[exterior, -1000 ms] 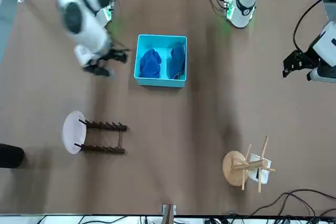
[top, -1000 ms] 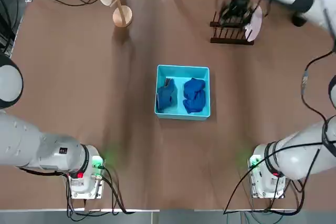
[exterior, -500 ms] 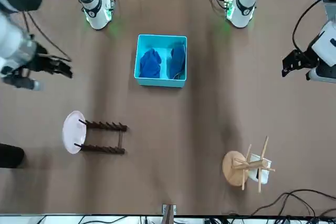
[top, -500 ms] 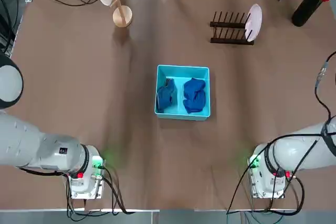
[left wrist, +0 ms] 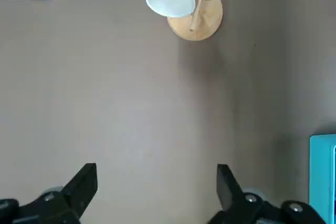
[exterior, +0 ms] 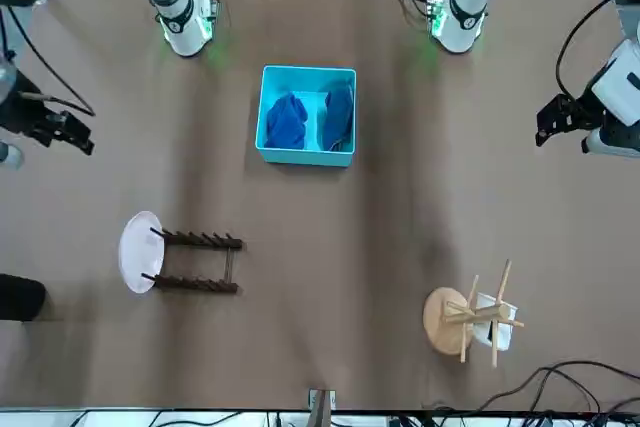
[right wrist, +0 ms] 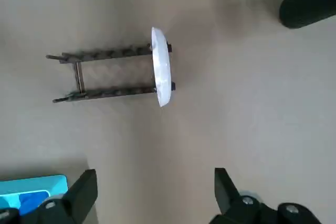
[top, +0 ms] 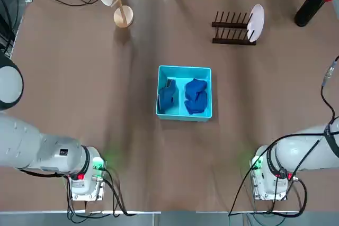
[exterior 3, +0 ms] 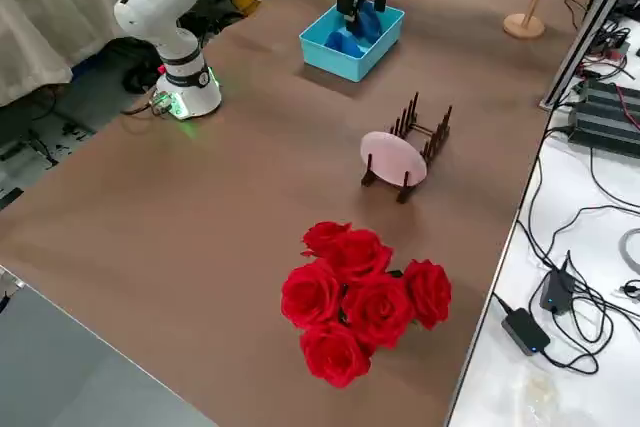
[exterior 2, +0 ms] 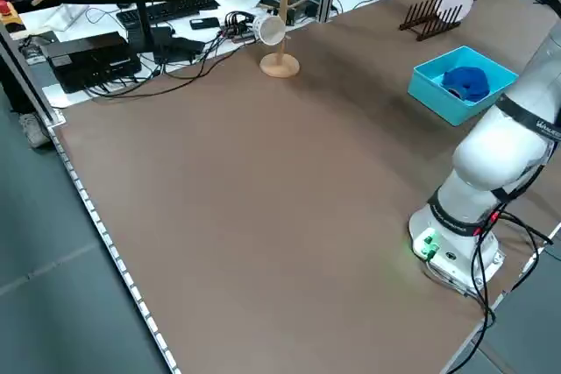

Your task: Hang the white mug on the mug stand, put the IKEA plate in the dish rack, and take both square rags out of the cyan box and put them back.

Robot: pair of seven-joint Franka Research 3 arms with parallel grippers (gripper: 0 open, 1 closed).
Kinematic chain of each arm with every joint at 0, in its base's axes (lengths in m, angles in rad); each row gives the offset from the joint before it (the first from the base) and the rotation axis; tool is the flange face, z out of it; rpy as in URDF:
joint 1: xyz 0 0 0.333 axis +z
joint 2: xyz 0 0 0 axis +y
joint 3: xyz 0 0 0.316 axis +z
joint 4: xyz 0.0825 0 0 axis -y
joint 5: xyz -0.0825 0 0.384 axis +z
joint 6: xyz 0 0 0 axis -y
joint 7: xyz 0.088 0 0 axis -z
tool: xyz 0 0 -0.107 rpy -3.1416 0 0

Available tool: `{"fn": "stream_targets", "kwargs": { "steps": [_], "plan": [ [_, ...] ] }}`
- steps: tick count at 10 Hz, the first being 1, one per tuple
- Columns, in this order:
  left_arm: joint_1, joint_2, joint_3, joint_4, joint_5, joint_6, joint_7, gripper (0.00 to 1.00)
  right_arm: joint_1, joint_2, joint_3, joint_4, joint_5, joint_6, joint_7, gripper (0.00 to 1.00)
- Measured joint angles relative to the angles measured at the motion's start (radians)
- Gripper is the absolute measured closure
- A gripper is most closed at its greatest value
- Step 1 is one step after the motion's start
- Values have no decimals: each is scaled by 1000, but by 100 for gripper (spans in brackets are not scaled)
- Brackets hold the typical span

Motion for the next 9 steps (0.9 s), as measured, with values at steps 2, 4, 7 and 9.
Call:
{"fn": "stream_targets", "kwargs": {
  "steps": [2, 4, 7, 9],
  "plan": [
    [0, 0, 0, 3, 0, 0, -13, 0, -2, 0, 2, 18, -2, 0, -25, 1],
    [0, 0, 0, 12, 0, 0, -35, 0, -3, 0, 5, 35, -3, -3, -32, 1],
    [5, 0, 2, 23, 0, -1, -38, 0, -17, 0, 6, 43, -2, -9, -34, 1],
    [7, 0, 4, 22, 0, -5, -38, 0, -18, 0, 7, 49, -2, -17, -34, 1]
  ]
}}
